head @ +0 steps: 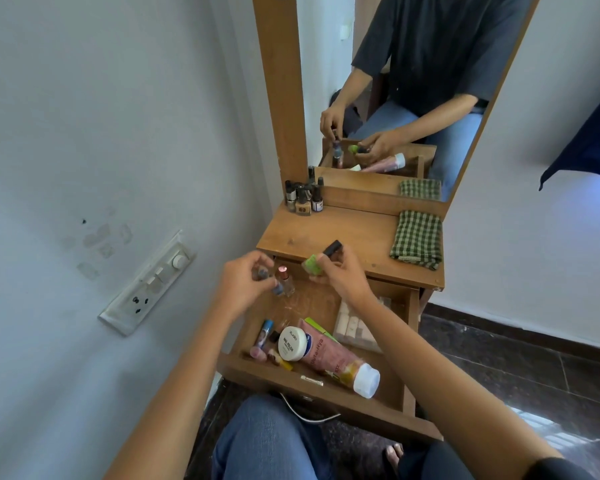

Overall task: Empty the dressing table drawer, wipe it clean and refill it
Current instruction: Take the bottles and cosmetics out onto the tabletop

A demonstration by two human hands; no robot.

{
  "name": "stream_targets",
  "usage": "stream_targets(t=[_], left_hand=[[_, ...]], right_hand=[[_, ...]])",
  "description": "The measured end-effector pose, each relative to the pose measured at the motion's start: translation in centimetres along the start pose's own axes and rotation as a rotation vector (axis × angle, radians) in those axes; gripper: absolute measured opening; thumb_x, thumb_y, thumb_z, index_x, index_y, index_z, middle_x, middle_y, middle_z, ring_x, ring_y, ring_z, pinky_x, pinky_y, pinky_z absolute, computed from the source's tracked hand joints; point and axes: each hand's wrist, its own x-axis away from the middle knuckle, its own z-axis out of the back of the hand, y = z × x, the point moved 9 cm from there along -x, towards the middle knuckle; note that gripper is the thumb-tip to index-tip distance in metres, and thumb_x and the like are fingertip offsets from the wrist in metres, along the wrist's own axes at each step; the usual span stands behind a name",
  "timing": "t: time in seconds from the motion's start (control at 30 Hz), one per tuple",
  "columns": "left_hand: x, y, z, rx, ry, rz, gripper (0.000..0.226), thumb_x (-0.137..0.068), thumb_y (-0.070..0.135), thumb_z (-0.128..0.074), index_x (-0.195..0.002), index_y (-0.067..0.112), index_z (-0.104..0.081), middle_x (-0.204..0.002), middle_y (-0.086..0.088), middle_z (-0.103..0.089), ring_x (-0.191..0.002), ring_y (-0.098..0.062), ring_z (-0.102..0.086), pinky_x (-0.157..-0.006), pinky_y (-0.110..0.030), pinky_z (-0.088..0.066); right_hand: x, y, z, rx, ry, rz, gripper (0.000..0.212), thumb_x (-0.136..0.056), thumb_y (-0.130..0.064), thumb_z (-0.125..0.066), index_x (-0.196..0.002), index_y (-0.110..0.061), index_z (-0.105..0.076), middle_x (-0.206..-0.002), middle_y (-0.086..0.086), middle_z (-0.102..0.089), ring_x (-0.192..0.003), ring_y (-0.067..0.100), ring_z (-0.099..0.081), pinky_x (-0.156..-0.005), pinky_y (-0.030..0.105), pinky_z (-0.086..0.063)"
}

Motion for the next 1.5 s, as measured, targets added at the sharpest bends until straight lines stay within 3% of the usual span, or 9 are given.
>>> stream_targets(t=[0.17, 0.27, 0.37, 0.53, 0.7, 1.0, 1.2, 1.4, 1.5], left_hand=[[-3.7, 2.7, 0.1, 0.277, 0.181, -0.008, 0.031, -0.077, 0.008, -0.075, -0.102, 0.018, -0.06, -0.092, 0.006, -0.059, -0.079, 0.003, -0.056, -0.061, -0.001, -0.043], [-6.4, 3.0, -0.9, 0.337, 0.228, 0.011, 0.032, -0.08, 0.001, -0.07, -0.103, 0.02, -0.057, -0.098, 0.002, -0.059, -0.083, -0.004, -0.059, -0.062, -0.005, -0.046], [-8.9, 2.6, -2.1, 0.348, 0.259, 0.018, 0.033, -0.08, -0.003, -0.067, -0.1, 0.022, -0.056, -0.099, 0.002, -0.058, -0.09, -0.012, -0.061, -0.076, -0.015, -0.051], [-11.6, 2.0, -3.6, 0.28, 0.279, 0.005, 0.031, -0.082, -0.003, -0.064, -0.101, 0.021, -0.059, -0.098, 0.006, -0.062, -0.089, -0.005, -0.061, -0.077, -0.014, -0.048], [-12.4, 2.3, -4.3, 0.238, 0.277, -0.04, 0.029, -0.086, 0.0, -0.061, -0.107, 0.019, -0.06, -0.096, 0.009, -0.064, -0.08, 0.007, -0.058, -0.081, -0.016, -0.05], [-12.5, 0.3, -6.3, 0.143, 0.316, -0.005, 0.034, -0.087, 0.014, -0.065, -0.12, 0.013, -0.059, -0.114, -0.001, -0.065, -0.103, -0.015, -0.062, -0.089, -0.028, -0.051], [-14.1, -0.1, -6.3, 0.1, 0.385, 0.009, 0.033, -0.088, 0.009, -0.06, -0.121, 0.008, -0.057, -0.114, -0.008, -0.062, -0.106, -0.024, -0.058, -0.092, -0.04, -0.048], [-15.0, 0.2, -5.8, 0.156, 0.416, -0.037, 0.024, -0.089, 0.002, -0.057, -0.112, 0.007, -0.059, -0.107, -0.01, -0.066, -0.1, -0.024, -0.061, -0.082, -0.028, -0.045], [-15.6, -0.3, -5.7, 0.179, 0.431, -0.029, 0.03, -0.088, -0.002, -0.055, -0.117, 0.005, -0.058, -0.111, -0.012, -0.065, -0.104, -0.025, -0.061, -0.089, -0.031, -0.048]], right_hand=[[-3.5, -2.6, 1.7, -0.094, 0.118, -0.07, 0.021, -0.092, -0.015, -0.06, -0.107, -0.01, -0.046, -0.108, 0.008, -0.058, -0.096, 0.021, -0.06, -0.076, 0.038, -0.059], [-5.6, -2.8, 2.1, -0.129, 0.099, -0.173, 0.031, -0.087, -0.011, -0.063, -0.11, -0.007, -0.043, -0.105, 0.012, -0.055, -0.087, 0.023, -0.058, -0.072, 0.037, -0.052], [-7.2, -2.8, 2.1, -0.195, 0.033, -0.222, 0.036, -0.085, -0.001, -0.065, -0.111, -0.008, -0.042, -0.108, 0.012, -0.054, -0.096, 0.028, -0.058, -0.079, 0.04, -0.052], [-8.9, -2.9, 3.2, 0.104, 0.039, -0.017, 0.04, -0.083, -0.015, -0.072, -0.115, -0.014, -0.048, -0.108, 0.006, -0.056, -0.101, 0.028, -0.06, -0.083, 0.039, -0.054], [-9.6, -3.6, 3.4, 0.49, 0.127, 0.182, 0.038, -0.075, -0.028, -0.079, -0.099, -0.016, -0.054, -0.095, 0.0, -0.061, -0.082, 0.017, -0.057, -0.066, 0.025, -0.042], [-11.3, -3.6, 2.0, 0.547, 0.141, 0.29, 0.042, -0.076, -0.016, -0.076, -0.113, -0.016, -0.055, -0.108, 0.001, -0.051, -0.076, 0.007, -0.056, -0.06, 0.008, -0.045], [-13.1, -3.8, 2.0, 0.552, 0.212, 0.324, 0.029, -0.078, -0.012, -0.072, -0.104, -0.011, -0.058, -0.099, 0.007, -0.057, -0.072, 0.012, -0.052, -0.068, 0.022, -0.045], [-14.2, -3.9, 1.6, 0.565, 0.225, 0.358, 0.028, -0.077, -0.009, -0.072, -0.102, -0.012, -0.06, -0.095, 0.007, -0.06, -0.076, 0.016, -0.055, -0.074, 0.031, -0.05], [-14.7, -3.7, 1.5, 0.575, 0.217, 0.349, 0.028, -0.079, -0.01, -0.071, -0.104, -0.013, -0.06, -0.096, 0.006, -0.06, -0.077, 0.014, -0.054, -0.076, 0.032, -0.051]])
